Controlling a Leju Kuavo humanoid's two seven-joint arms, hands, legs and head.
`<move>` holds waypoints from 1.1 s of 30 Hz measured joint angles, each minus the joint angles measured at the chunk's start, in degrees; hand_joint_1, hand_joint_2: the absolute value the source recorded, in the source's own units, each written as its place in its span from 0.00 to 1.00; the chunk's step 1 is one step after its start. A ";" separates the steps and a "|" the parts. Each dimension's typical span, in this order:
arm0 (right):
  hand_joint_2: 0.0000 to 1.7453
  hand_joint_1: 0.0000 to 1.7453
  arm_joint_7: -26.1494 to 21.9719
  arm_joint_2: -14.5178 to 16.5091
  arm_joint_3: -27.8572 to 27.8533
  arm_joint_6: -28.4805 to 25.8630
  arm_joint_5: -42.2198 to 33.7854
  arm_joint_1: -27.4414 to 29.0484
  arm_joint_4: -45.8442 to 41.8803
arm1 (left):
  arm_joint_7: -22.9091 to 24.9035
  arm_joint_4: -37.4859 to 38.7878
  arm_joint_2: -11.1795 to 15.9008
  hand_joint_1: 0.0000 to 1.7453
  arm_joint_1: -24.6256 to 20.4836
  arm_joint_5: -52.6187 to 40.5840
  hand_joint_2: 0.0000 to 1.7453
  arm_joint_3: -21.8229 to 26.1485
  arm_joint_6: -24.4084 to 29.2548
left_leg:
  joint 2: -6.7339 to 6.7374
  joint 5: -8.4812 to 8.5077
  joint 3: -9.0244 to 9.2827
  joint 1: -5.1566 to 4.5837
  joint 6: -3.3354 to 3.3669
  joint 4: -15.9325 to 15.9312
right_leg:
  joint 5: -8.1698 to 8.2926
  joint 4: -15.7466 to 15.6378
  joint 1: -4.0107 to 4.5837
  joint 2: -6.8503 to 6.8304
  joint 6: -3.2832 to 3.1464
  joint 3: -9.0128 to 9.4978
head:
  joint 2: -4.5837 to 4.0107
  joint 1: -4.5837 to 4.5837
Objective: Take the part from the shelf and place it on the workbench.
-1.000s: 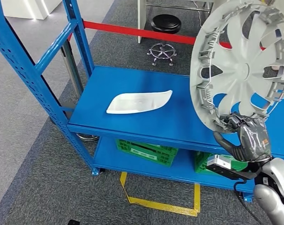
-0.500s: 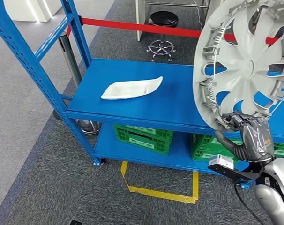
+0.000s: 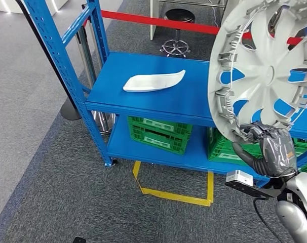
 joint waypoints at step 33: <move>1.00 1.00 -1.05 -0.03 -1.88 5.13 -10.32 0.07 -1.10 | -2.23 0.00 0.31 0.00 -0.07 1.44 1.00 -0.02 0.05 | 0.43 -2.96 3.36 0.08 -0.42 0.53 | 2.96 -10.94 0.50 -1.45 -0.37 3.88 | 0.00 -0.24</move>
